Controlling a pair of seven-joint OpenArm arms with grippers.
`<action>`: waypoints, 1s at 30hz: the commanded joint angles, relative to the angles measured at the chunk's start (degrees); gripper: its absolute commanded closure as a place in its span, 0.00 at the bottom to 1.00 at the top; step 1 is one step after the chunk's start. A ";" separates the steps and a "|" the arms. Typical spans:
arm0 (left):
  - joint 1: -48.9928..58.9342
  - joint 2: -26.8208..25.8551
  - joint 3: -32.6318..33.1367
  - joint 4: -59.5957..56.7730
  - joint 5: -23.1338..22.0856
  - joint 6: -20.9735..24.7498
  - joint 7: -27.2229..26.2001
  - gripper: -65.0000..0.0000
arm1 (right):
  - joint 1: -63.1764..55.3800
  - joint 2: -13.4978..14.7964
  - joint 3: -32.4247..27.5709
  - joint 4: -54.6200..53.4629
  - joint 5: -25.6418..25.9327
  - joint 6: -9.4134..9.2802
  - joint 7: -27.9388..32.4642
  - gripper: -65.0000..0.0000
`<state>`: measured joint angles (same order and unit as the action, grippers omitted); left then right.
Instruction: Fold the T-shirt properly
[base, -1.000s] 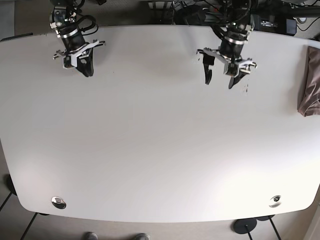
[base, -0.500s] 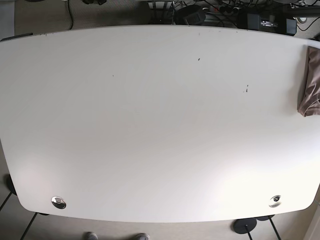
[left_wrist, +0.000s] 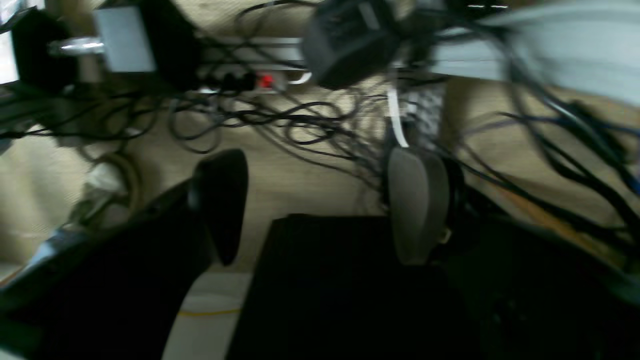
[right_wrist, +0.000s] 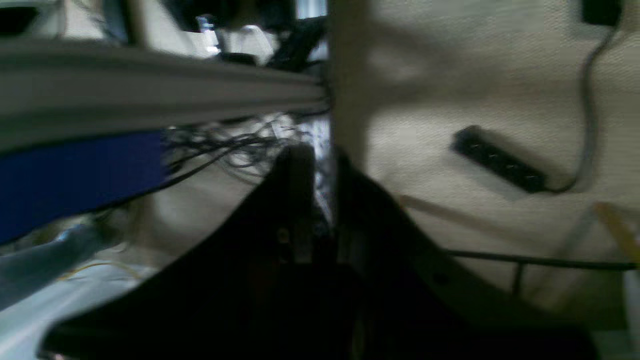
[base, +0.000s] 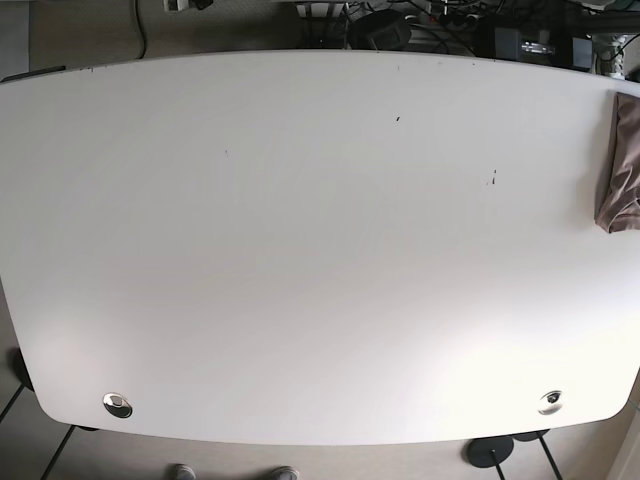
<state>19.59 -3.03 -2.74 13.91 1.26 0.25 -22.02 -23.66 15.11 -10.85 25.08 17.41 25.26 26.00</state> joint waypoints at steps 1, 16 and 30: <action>-2.85 0.35 -0.03 -5.60 -0.16 -0.12 -0.26 0.37 | 1.20 -0.30 -0.62 -1.92 0.31 0.28 1.30 0.92; -13.75 0.35 0.33 -12.64 0.28 -0.12 13.36 0.37 | 12.10 -4.96 -1.15 -14.84 0.13 -9.48 1.21 0.91; -12.83 0.28 0.53 -10.84 0.37 -0.34 13.49 0.37 | 12.86 -5.15 -1.31 -14.52 -0.24 -9.46 -0.71 0.91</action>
<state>6.37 -2.55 -2.20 3.03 1.50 -0.01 -8.54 -10.50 9.39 -12.08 10.70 17.17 15.44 24.49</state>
